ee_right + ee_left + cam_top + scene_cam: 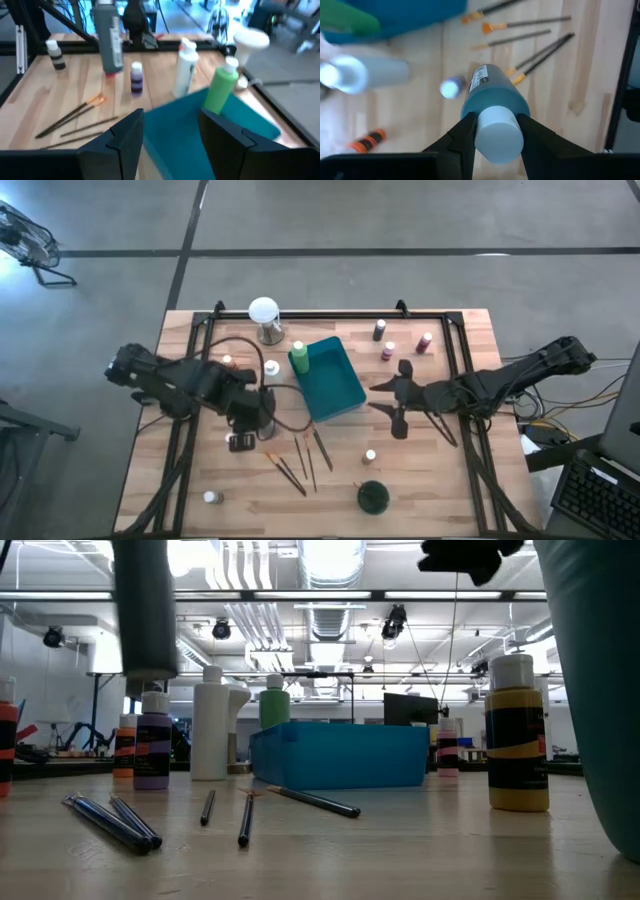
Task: Pick & Place Paint Supplies
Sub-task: Put the blue paint bottle into the blue bin
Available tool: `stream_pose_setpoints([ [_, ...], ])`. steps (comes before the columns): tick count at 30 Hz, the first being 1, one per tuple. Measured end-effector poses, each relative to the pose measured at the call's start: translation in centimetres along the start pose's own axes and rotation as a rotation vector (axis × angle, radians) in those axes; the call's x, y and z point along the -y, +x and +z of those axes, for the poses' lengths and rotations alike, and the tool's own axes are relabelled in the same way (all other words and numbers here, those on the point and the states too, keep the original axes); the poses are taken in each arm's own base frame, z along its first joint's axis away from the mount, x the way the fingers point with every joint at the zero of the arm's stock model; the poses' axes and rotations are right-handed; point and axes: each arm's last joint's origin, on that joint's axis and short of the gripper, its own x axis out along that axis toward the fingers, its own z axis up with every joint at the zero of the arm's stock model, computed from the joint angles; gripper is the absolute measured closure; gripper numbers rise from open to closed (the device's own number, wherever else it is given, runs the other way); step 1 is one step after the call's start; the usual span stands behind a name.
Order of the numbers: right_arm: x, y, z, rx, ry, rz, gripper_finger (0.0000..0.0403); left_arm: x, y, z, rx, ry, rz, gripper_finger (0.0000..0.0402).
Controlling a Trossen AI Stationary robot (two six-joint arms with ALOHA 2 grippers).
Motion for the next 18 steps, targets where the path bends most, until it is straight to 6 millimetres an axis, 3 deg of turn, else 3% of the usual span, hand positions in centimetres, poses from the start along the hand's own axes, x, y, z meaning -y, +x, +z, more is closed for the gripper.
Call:
stream_pose_setpoints([
  [8,-1.2,2.3,1.2,0.111,-0.026,0.048,0.0194,-3.3,-1.3,2.1,0.085,0.034,0.035,0.0279],
  [18,-3.1,8.3,3.6,0.074,-0.147,0.047,0.0169,-5.1,-0.3,5.1,0.067,0.131,0.036,0.0279],
])
